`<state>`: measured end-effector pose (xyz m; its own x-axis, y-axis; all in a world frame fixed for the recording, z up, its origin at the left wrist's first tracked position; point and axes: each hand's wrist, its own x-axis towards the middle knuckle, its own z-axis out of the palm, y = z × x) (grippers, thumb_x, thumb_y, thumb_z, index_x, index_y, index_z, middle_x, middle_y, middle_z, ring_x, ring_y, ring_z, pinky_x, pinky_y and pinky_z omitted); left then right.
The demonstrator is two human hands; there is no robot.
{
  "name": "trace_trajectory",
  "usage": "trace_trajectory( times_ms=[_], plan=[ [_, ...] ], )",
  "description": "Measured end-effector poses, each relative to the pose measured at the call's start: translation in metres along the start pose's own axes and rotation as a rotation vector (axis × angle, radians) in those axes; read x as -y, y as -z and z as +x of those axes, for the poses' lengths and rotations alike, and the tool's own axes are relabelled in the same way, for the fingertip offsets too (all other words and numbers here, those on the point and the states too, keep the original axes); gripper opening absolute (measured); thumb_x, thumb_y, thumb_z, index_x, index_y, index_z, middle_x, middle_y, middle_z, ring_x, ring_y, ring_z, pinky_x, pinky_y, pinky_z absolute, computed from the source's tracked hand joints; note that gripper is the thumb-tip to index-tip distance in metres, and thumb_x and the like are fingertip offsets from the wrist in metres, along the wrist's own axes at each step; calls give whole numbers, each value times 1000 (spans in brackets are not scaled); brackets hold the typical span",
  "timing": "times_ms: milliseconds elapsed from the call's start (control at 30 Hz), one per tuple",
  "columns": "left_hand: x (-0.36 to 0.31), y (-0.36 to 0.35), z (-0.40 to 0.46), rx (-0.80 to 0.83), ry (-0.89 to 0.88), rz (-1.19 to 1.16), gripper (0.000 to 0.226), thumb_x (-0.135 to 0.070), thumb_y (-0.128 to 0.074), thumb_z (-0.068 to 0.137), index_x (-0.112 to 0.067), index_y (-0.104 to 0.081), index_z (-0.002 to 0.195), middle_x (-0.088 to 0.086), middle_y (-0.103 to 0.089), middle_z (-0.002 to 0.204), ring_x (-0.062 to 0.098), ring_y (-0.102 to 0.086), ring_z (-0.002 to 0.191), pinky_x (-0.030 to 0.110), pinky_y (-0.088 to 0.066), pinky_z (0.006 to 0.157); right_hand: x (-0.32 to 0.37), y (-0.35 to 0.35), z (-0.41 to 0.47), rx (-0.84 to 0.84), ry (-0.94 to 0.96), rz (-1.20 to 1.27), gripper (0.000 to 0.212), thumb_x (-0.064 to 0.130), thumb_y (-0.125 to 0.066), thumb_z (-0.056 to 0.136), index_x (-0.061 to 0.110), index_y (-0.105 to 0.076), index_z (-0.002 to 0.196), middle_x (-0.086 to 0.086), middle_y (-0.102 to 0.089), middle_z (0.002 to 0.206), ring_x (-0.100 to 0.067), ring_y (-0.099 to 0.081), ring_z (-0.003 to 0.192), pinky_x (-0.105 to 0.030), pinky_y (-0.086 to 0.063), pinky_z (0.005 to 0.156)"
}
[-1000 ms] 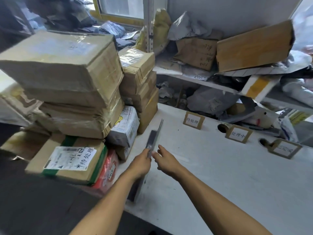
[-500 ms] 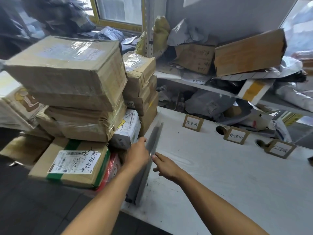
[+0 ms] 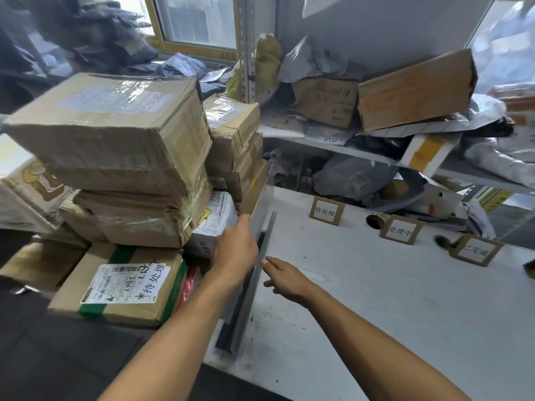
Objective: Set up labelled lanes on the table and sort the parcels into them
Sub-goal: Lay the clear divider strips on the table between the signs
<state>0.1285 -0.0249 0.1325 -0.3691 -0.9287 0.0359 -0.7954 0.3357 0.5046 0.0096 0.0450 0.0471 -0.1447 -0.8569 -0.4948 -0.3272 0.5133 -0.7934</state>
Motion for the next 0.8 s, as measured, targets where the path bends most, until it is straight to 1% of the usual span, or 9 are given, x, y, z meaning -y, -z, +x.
trace_trajectory(
  times_ms=[133,200,267,300,400,467,533,633,800],
  plan=[
    [-33,22,2,-120,-98,26,33,-11,-45,98,-17,-47,130,6,-50,78,29,-48,72,38,-36,60,12,15,-5,-187,102,-102,53,49,-34,105,15,-50,143,-5,-58,139,-25,-57,124,-42,-45,105],
    [-52,30,3,-149,-155,1,33,-12,-47,97,-18,-47,130,10,-55,79,34,-54,75,39,-36,62,22,32,-9,-368,171,-38,44,45,-38,105,15,-58,132,-4,-66,122,-15,-63,110,-37,-48,93],
    [-73,31,3,-143,-211,-60,34,-16,-49,96,-19,-47,130,15,-65,90,40,-61,85,40,-40,64,34,56,-16,-522,253,109,35,44,-41,104,20,-62,118,2,-69,104,6,-64,87,-32,-48,76],
    [-84,28,3,-127,-230,-97,34,-19,-50,96,-20,-47,130,15,-67,95,40,-62,87,39,-43,65,39,70,-19,-579,290,177,33,46,-40,104,23,-61,114,4,-68,101,8,-63,82,-31,-48,73],
    [-117,4,3,-83,-253,-137,30,-19,-44,99,-22,-47,129,5,-58,84,28,-54,73,32,-37,56,43,116,-29,-635,305,363,50,61,-36,96,26,-52,128,0,-63,118,-14,-66,101,-45,-60,78],
    [-137,-21,0,-22,-238,-142,30,-17,-41,100,-24,-47,128,4,-58,83,23,-49,70,33,-34,56,32,146,-33,-604,231,433,63,69,-35,91,27,-44,138,-3,-57,129,-23,-64,108,-48,-61,78],
    [-153,-55,-4,72,-207,-174,33,-17,-40,101,-25,-47,132,9,-67,100,26,-56,79,36,-41,62,12,170,-37,-550,135,448,59,65,-40,95,31,-40,143,-3,-55,136,-22,-64,107,-42,-60,72],
    [-169,-112,-12,234,-149,-298,40,-20,-45,102,-27,-44,141,7,-67,119,25,-65,101,34,-55,79,-26,191,-38,-492,0,457,51,44,-49,101,32,-37,149,-4,-54,138,-19,-64,106,-31,-59,59],
    [-176,-191,-17,514,-10,-460,49,-16,-54,98,-29,-40,143,5,-63,131,24,-63,113,30,-50,87,-91,204,-23,-474,-143,445,51,27,-47,102,32,-36,152,-8,-52,143,-27,-57,119,-53,-57,91]
  ],
)
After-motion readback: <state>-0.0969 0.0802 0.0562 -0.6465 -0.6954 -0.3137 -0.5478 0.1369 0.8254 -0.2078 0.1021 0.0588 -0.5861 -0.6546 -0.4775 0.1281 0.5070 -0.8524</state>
